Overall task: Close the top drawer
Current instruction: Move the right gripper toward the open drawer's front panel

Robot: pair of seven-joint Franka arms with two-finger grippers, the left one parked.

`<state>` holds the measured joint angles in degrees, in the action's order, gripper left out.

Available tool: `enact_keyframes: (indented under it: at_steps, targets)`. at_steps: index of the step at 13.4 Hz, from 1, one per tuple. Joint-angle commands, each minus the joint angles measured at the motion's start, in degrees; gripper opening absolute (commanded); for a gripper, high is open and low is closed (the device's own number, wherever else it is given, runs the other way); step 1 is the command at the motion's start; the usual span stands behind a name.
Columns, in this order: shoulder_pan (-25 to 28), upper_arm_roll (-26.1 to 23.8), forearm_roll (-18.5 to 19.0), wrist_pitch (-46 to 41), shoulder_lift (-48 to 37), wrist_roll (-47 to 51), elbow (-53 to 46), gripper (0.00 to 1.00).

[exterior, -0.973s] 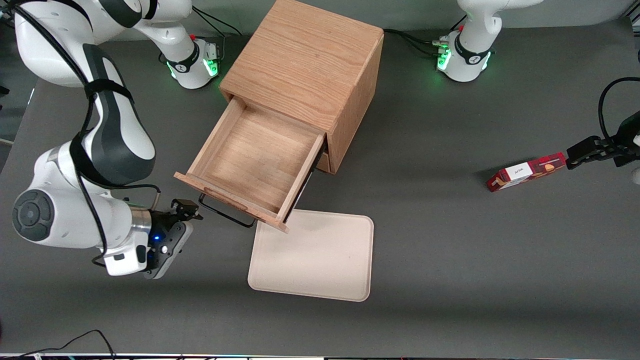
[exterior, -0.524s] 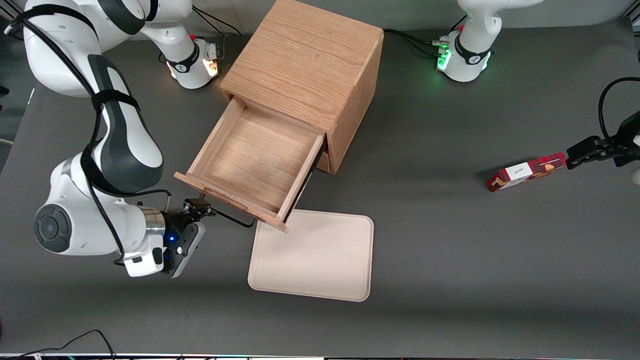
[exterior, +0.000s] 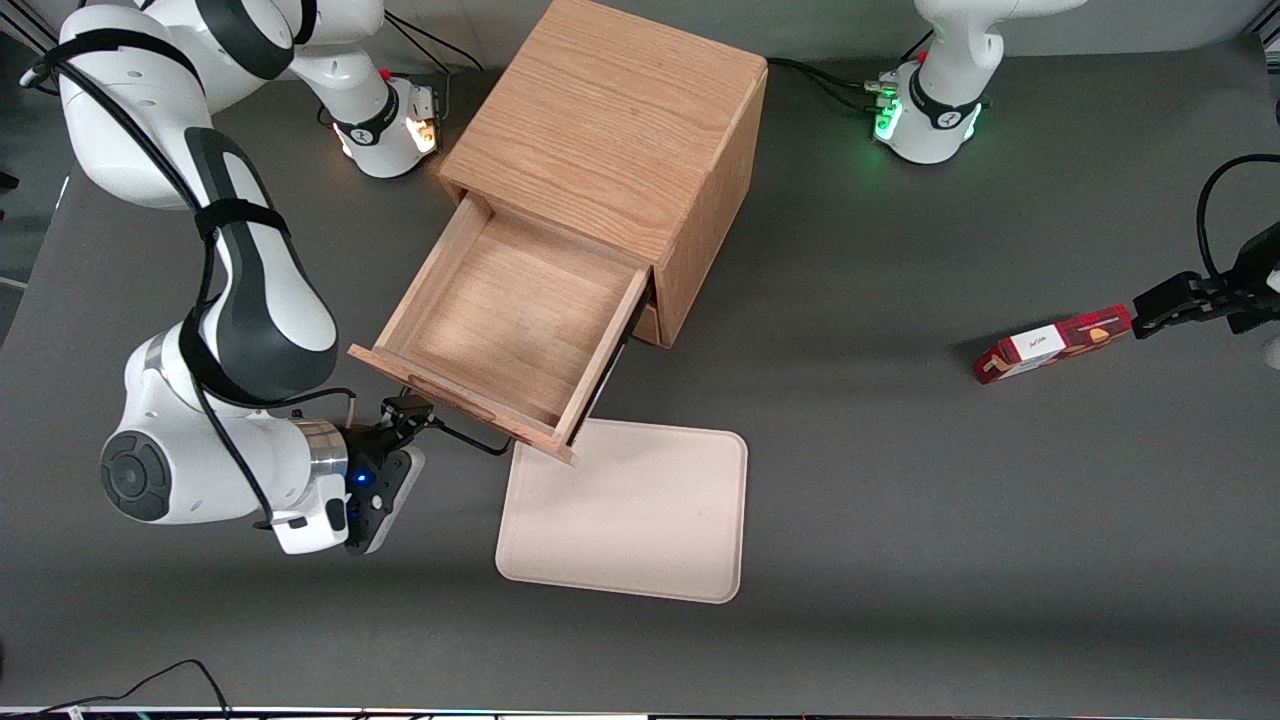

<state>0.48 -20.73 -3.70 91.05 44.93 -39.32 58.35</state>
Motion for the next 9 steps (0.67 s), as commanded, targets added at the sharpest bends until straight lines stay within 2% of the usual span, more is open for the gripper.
enact_keyframes:
  at_steps: [1, 9]
  targets:
    - [0.67, -0.10, -0.96, -1.31, 1.91, -0.67, -1.93, 1.00]
    - [1.28, -0.19, -0.70, -1.14, 2.27, -0.50, 0.09, 1.00]
